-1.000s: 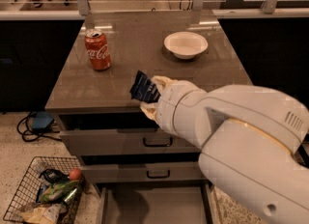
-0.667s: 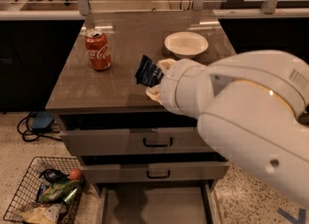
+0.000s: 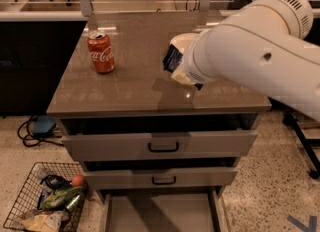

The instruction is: Pick rxbar blueberry from bottom drawer and place on counter

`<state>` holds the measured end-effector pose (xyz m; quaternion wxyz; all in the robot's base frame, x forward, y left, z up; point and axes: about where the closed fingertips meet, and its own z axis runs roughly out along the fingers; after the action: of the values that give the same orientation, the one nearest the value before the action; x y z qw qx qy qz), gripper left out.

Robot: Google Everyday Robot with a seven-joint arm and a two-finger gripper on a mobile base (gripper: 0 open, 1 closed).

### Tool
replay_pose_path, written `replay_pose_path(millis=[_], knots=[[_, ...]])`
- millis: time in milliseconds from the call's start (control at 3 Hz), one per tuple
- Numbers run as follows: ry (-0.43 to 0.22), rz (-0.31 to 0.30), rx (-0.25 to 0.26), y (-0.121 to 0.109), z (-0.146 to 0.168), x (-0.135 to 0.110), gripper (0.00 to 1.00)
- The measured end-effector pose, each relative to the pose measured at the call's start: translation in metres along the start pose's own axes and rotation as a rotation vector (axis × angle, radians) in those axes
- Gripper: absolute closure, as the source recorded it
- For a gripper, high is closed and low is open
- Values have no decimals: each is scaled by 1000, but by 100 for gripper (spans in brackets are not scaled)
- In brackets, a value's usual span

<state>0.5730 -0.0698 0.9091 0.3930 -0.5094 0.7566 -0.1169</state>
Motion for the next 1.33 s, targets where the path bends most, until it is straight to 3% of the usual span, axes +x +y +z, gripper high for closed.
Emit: replay_pose_path(millis=[667,1000,1333], knots=[[136,115,-129,-15,45,67,100],[154,149,-168,-13,51,82,88],[155,149,-169,-13,51,82,66]])
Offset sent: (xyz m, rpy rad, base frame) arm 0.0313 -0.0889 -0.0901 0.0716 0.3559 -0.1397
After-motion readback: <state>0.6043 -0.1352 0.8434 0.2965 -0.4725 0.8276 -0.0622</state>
